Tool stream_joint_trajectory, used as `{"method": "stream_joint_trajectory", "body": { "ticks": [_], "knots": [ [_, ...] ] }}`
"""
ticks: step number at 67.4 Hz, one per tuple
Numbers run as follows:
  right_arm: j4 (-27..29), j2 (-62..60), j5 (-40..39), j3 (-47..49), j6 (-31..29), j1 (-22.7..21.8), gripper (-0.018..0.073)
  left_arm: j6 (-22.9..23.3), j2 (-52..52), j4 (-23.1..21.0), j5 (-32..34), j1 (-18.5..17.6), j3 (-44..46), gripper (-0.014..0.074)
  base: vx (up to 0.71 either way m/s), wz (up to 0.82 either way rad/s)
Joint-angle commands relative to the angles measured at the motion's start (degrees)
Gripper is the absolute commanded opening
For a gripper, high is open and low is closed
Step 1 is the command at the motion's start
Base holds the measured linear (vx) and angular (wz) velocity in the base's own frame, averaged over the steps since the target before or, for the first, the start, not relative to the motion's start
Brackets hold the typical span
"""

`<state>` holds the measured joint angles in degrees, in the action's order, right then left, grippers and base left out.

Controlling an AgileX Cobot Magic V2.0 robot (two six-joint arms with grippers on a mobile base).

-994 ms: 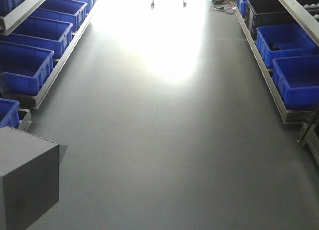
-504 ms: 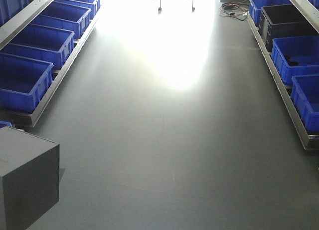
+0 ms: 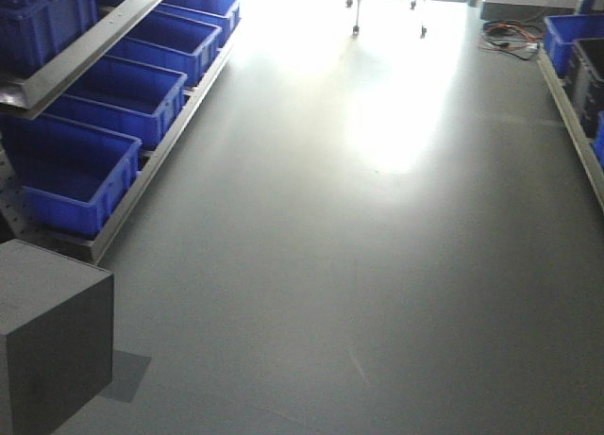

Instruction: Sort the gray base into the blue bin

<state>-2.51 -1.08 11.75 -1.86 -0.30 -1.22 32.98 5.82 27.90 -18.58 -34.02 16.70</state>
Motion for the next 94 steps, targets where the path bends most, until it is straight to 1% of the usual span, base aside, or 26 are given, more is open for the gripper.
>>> {"method": "stream_joint_trajectory", "body": {
  "ticks": [1,43,94],
  "knots": [
    [-0.5,-0.4,-4.7,-0.3,-0.4,-0.4,-0.0005,0.4,0.6,0.4,5.9,-0.4,1.7,-0.0008,0.35,0.52],
    [-0.5,-0.4,-4.5,-0.3,-0.4,-0.4,-0.0005,0.4,0.6,0.4,5.9,-0.4,1.7,-0.0008,0.28,0.86],
    [-0.5,-0.4,-4.6,-0.3,-0.4,-0.4,-0.0005,0.4,0.6,0.4,5.9,-0.4,1.7,-0.0008,0.2,0.74]
  ]
}}
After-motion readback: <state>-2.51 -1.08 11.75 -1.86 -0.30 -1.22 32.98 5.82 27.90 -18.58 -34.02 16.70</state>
